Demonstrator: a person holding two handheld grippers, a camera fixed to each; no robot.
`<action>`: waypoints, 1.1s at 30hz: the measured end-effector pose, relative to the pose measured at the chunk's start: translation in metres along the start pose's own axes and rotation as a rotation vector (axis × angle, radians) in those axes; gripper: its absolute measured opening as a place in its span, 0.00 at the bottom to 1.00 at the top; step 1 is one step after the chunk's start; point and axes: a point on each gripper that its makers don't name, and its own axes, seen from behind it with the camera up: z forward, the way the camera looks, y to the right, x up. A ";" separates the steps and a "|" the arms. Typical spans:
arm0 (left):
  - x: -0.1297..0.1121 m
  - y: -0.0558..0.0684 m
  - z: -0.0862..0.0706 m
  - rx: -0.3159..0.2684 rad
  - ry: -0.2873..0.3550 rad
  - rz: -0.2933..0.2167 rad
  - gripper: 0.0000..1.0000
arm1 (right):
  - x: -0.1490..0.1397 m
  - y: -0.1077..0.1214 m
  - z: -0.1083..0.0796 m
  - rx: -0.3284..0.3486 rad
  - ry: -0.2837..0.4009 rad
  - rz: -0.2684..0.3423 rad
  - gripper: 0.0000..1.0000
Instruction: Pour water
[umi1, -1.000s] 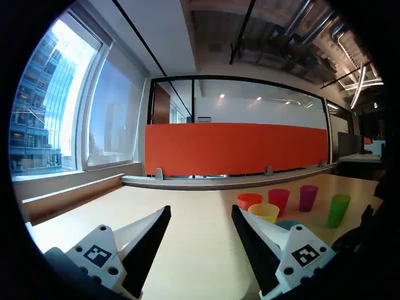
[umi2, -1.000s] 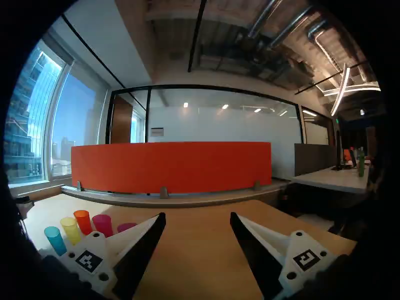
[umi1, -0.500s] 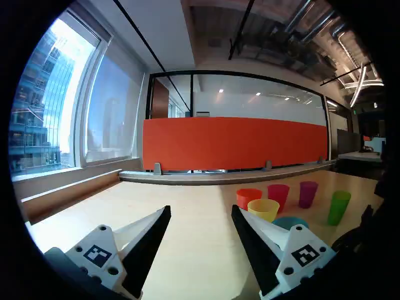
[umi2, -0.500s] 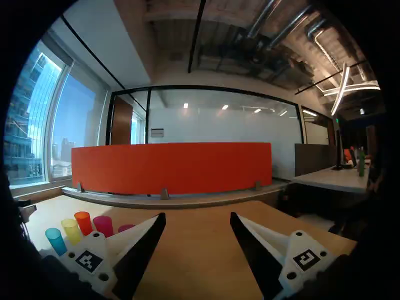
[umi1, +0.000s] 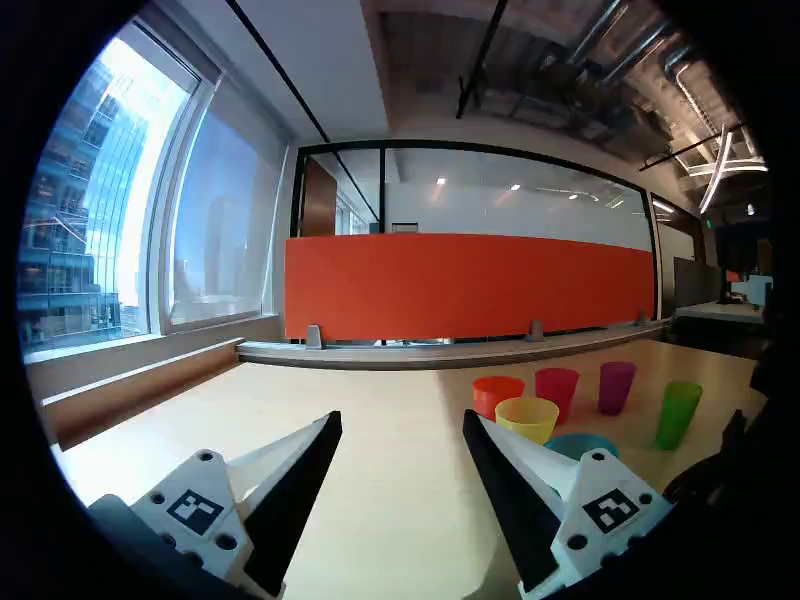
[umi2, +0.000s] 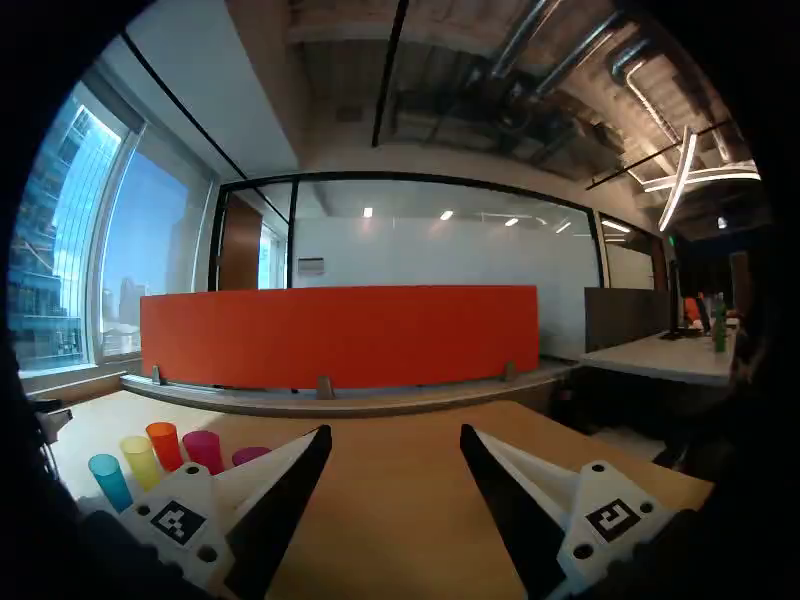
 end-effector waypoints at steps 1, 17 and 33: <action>0.000 0.000 0.000 0.000 0.000 0.000 0.90 | 0.000 0.000 -0.001 0.001 0.002 -0.002 0.99; 0.001 0.000 0.000 0.000 0.000 0.000 0.90 | -0.009 -0.016 -0.009 0.064 0.040 -0.032 0.99; 0.001 0.001 0.000 0.000 0.000 0.001 0.90 | -0.023 -0.036 0.004 0.120 0.057 0.000 0.99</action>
